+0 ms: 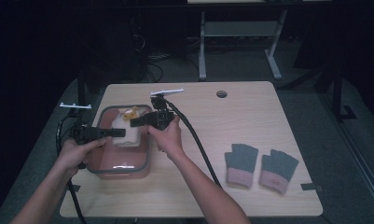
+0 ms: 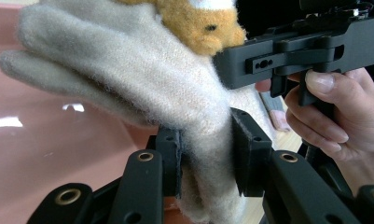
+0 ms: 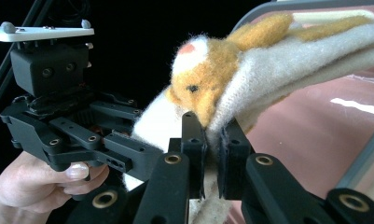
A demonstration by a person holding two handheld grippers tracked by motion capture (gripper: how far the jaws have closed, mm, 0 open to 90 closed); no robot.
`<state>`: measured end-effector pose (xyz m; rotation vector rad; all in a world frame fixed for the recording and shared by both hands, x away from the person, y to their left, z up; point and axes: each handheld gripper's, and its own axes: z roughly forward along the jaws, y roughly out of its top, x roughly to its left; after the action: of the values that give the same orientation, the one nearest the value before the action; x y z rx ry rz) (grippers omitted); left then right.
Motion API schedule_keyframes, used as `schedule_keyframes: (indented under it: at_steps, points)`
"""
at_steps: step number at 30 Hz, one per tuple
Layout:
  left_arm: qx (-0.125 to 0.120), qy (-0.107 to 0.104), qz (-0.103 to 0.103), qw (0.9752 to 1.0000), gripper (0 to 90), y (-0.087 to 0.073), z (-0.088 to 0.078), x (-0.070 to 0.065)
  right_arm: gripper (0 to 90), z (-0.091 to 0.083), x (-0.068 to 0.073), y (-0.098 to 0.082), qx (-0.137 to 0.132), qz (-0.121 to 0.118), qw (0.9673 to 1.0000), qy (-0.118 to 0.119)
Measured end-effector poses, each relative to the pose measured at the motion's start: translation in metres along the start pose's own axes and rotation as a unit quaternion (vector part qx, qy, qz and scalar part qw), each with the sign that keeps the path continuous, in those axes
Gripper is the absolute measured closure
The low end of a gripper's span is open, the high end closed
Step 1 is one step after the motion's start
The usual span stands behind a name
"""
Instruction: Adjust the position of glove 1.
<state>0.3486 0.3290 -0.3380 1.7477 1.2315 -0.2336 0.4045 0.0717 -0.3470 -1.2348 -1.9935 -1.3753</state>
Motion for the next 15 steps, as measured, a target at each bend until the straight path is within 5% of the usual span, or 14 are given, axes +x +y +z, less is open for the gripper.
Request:
schedule_keyframes:
  at_steps: [15]
  points:
    - [0.029, 0.027, -0.023, 0.9990, 67.2, -0.006, 0.006, 0.020, 82.8, 0.026, -0.016, -0.004, 0.027, 0.008, 0.9995, -0.013]
